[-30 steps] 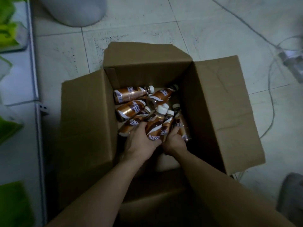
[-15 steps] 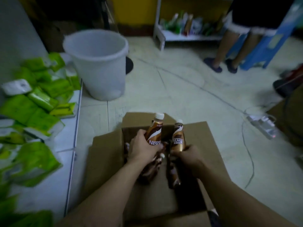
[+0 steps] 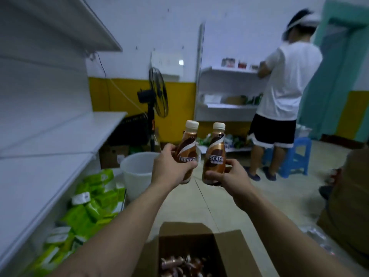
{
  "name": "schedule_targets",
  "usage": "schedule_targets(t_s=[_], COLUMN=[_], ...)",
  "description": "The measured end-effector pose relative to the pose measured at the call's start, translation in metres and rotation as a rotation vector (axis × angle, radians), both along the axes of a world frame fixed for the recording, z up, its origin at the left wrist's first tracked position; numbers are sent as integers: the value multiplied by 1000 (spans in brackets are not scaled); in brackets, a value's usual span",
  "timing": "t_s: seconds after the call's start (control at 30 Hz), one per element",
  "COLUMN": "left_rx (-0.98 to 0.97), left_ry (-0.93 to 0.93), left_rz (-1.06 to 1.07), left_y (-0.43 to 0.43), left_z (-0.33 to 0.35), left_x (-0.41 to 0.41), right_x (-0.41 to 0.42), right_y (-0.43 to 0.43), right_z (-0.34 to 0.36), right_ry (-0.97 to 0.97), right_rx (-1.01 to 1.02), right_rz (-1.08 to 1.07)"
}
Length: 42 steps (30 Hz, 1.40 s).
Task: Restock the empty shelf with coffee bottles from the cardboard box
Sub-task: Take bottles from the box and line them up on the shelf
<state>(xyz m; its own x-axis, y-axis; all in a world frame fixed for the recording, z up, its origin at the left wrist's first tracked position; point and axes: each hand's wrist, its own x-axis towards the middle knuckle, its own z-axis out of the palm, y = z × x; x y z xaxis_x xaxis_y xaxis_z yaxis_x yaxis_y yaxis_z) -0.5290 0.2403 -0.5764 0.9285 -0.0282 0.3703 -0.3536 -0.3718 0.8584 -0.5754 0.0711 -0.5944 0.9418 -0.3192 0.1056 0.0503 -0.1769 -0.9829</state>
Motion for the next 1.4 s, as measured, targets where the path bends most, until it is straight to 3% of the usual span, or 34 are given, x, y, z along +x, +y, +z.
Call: schedule_targets(t_s=[0.27, 0.77, 1.07, 1.4], left_rx=[1, 62, 117, 239], left_ry=[-214, -348, -236, -121], left_rz=[71, 310, 366, 435], left_y=[59, 130, 134, 133], left_z=[99, 146, 135, 93], left_x=[-69, -122, -87, -39], right_x=[-49, -49, -3, 47], right_y=[57, 137, 149, 151], right_z=[90, 134, 103, 53], right_ry=[-193, -376, -357, -297], right_rx=[-67, -24, 84, 40], right_rz=[50, 311, 406, 485])
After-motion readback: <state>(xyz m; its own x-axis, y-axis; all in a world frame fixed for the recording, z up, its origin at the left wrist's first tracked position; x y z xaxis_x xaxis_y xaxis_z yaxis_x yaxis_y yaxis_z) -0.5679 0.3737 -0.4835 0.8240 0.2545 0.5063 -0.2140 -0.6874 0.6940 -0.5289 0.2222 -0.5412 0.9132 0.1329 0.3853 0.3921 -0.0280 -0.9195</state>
